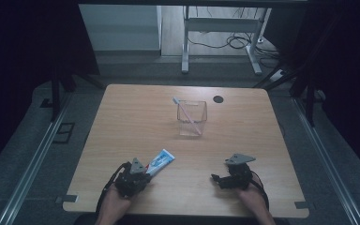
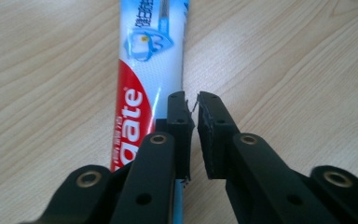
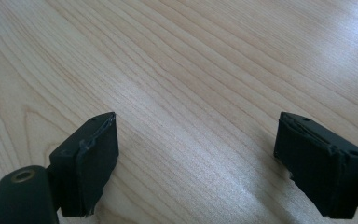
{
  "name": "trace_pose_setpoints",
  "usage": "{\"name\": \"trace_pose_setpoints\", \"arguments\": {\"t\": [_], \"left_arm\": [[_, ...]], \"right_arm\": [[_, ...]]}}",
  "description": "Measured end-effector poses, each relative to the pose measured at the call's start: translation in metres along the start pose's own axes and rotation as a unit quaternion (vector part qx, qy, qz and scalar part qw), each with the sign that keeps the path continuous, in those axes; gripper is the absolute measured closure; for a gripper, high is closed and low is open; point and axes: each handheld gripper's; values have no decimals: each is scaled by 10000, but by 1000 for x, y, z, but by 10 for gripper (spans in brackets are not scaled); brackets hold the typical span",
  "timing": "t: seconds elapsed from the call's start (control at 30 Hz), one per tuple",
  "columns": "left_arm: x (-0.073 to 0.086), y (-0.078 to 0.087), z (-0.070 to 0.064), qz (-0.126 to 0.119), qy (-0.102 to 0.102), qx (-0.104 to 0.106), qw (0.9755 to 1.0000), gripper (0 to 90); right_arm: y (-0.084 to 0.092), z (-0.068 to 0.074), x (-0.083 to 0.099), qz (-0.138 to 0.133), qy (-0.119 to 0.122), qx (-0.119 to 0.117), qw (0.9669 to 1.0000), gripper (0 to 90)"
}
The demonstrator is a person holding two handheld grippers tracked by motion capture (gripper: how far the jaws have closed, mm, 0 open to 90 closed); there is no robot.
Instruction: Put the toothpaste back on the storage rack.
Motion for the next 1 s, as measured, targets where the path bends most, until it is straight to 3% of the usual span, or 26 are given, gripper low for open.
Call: {"name": "trace_pose_setpoints", "arguments": {"t": [0.4,0.6,1.0], "left_arm": [[-10,-4,16,147,134,-97,9998,563],[-11,-14,19,434,99,-103,9990,515],[-19,-26,24,712,34,67,9974,493]], "right_arm": [[0,0,0,0,0,-2,10000,135],[0,0,0,-1,0,-2,10000,135],[0,0,0,0,-1,-1,10000,135]]}}
Point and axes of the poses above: each handheld gripper's, and its own axes: y roughly backward along the jaws, x roughly out of its underside, z roughly to its left, and after that the axes turned 3 degrees about -x, right-handed
